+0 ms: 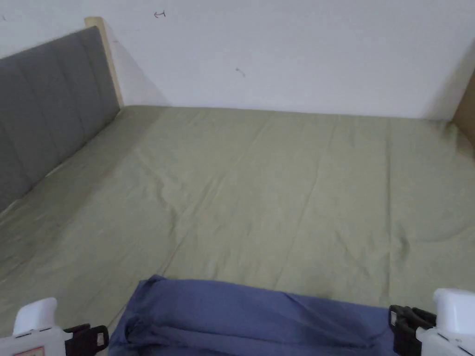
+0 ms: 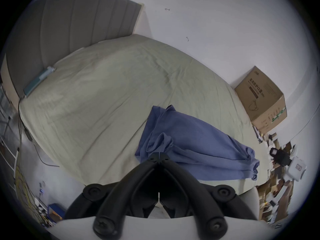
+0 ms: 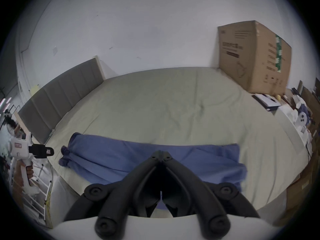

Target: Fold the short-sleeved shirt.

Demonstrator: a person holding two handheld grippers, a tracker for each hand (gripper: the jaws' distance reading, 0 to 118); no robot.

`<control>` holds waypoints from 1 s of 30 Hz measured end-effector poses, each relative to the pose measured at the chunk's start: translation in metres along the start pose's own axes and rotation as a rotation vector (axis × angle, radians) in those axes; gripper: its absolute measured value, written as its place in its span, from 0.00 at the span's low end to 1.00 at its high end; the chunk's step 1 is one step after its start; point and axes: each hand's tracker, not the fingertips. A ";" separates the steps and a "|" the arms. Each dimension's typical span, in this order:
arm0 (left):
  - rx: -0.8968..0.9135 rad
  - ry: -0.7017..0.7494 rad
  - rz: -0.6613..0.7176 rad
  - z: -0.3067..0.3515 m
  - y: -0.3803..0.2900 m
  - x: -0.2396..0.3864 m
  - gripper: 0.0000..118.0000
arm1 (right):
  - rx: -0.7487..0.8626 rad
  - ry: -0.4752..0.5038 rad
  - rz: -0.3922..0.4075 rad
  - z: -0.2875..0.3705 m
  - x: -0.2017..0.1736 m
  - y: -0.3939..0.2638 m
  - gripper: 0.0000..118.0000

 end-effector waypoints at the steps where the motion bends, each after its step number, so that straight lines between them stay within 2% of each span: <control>1: 0.004 -0.017 0.025 0.000 0.000 -0.004 0.00 | 0.012 0.007 -0.006 -0.003 -0.009 -0.001 0.00; 4: -0.003 -0.079 0.137 -0.010 0.003 -0.025 0.30 | 0.003 0.043 0.019 -0.012 -0.033 0.000 0.00; 5: -0.017 -0.089 0.177 -0.015 0.003 -0.029 0.30 | 0.011 0.050 0.030 -0.012 -0.040 -0.001 0.00; 7: -0.052 -0.136 0.264 -0.030 -0.001 -0.039 0.84 | 0.027 0.069 0.037 -0.013 -0.053 -0.001 0.00; 8: -0.055 -0.148 0.296 -0.032 -0.005 -0.039 0.92 | 0.043 0.079 0.042 -0.012 -0.059 -0.001 0.00; 9: -0.044 -0.172 0.337 -0.036 -0.009 -0.042 0.92 | 0.042 0.090 0.062 -0.013 -0.067 -0.001 0.00; 13: -0.115 -0.270 0.531 -0.068 -0.017 -0.065 0.92 | 0.004 0.098 0.203 -0.021 -0.092 -0.004 0.00; 15: -0.054 -0.323 0.579 -0.071 -0.018 -0.069 0.92 | -0.013 0.118 0.201 -0.026 -0.095 -0.006 0.00; 21: -0.066 -0.543 0.761 -0.093 -0.014 -0.063 0.89 | -0.039 0.127 0.199 -0.031 -0.102 -0.007 0.00; 22: -0.077 -0.535 0.730 -0.097 -0.012 -0.060 0.73 | -0.043 0.128 0.195 -0.031 -0.101 -0.007 0.00; 23: -0.074 -0.516 0.700 -0.100 -0.011 -0.057 0.45 | -0.048 0.129 0.192 -0.033 -0.100 -0.009 0.00; 24: -0.102 -0.392 0.652 -0.101 -0.012 -0.043 0.14 | -0.050 0.129 0.190 -0.033 -0.098 -0.010 0.00; 25: -0.142 -0.268 0.628 -0.107 -0.017 -0.038 0.09 | -0.051 0.129 0.192 -0.032 -0.096 -0.011 0.00; 26: -0.121 -0.317 0.642 -0.110 -0.024 -0.039 0.09 | -0.053 0.128 0.199 -0.031 -0.094 -0.013 0.00; 27: -0.052 -0.459 0.704 -0.103 -0.029 -0.041 0.08 | -0.054 0.115 0.213 -0.027 -0.092 -0.014 0.00; 28: -0.068 -0.442 0.742 -0.099 -0.026 -0.042 0.08 | -0.053 0.103 0.219 -0.024 -0.087 -0.015 0.00; 30: -0.100 -0.406 0.709 -0.097 -0.021 -0.037 0.08 | -0.057 0.084 0.201 -0.020 -0.075 -0.017 0.00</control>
